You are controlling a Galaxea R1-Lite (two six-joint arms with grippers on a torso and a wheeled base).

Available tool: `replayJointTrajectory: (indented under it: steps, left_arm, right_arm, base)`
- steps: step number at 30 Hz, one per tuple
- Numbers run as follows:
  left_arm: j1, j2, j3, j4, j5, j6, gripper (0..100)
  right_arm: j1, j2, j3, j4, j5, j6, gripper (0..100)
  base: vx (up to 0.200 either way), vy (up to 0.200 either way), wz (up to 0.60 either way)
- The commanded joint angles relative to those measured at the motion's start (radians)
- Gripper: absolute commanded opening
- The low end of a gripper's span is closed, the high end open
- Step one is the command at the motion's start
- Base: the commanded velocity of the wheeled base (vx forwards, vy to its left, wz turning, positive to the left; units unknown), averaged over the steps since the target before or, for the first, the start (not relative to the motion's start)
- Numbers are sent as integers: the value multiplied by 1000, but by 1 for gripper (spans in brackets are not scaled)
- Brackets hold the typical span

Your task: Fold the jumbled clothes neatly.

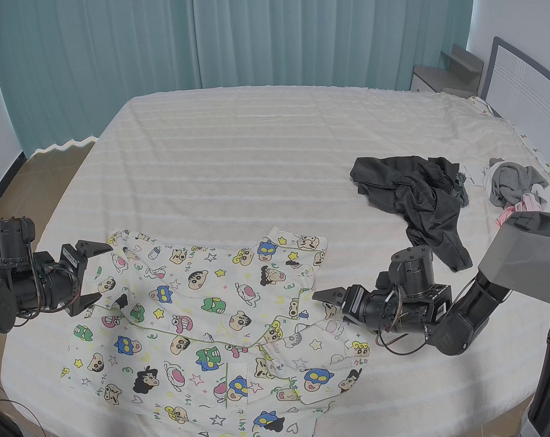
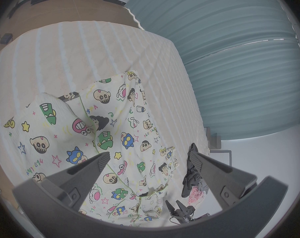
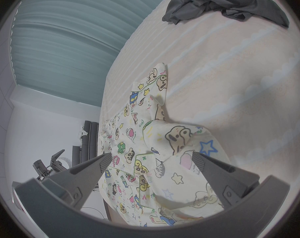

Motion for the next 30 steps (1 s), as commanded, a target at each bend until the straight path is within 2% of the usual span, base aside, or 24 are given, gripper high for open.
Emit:
replayJointTrajectory:
  steps: [1,9,13,14,24,30]
  left_arm:
    - [-2,-8,10,-1,0,-1,100]
    - [-2,0,8,-1,0,-1,100]
    - [-2,0,10,-1,2,-1,100]
    - [-2,0,10,-1,2,-1,100]
    - [-2,0,10,-1,0,-1,100]
    - [-2,0,12,-1,0,-1,100]
  right_arm:
    - [9,35,-29,2,0,0,100]
    - [6,120,-107,12,0,-2,100]
    - [2,132,-170,88,0,0,100]
    - [2,132,-173,88,-1,0,0]
    - [-2,127,-179,75,-12,-3,0]
    - [-18,133,-231,65,-58,-6,0]
  base:
    - [0,0,0]
    - [0,0,0]
    - [0,0,0]
    - [0,0,0]
    - [0,0,0]
    - [0,0,0]
